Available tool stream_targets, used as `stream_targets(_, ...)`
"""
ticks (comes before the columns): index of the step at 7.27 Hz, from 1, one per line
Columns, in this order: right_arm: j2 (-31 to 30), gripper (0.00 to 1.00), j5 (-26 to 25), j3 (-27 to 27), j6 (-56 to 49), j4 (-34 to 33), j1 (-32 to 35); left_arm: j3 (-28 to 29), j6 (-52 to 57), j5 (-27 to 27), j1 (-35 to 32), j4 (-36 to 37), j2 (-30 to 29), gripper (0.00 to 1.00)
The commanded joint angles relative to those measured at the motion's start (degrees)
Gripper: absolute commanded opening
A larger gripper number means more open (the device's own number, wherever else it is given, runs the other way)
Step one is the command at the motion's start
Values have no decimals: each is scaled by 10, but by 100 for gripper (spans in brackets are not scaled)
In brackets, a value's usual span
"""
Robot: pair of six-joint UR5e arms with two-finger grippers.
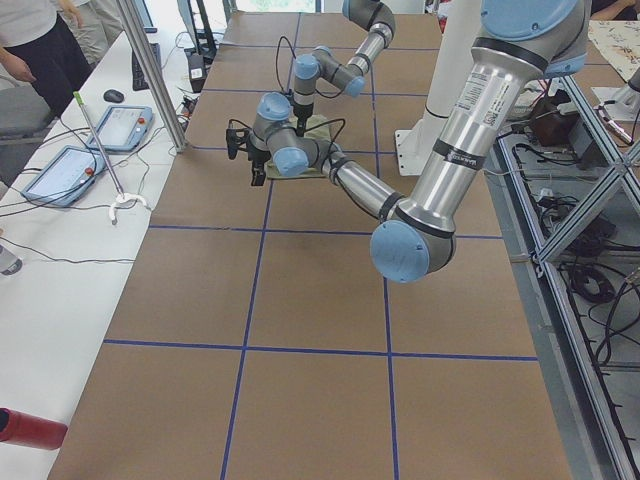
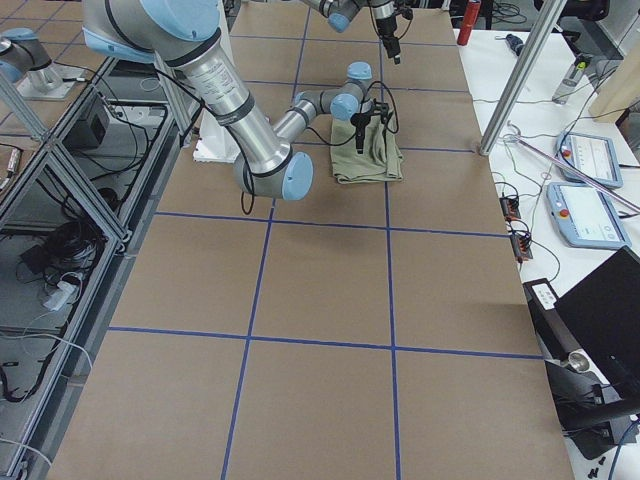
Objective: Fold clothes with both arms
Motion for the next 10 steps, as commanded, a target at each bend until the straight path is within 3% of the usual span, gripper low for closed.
stream_targets(1,67,100,-6,-98,-32,12,18,-1,-1,0,-1,-1,3,100)
stream_targets(5,111,100,-6,-221,-65,115,54,-2,0,-1,-14,0,3,100)
stream_targets(9,134,100,-2,-223,-113,116,102,-2,20,-15,-30,0,3,100)
stream_targets(10,105,100,56,-181,-150,92,144,-4,97,-34,-52,0,22,100)
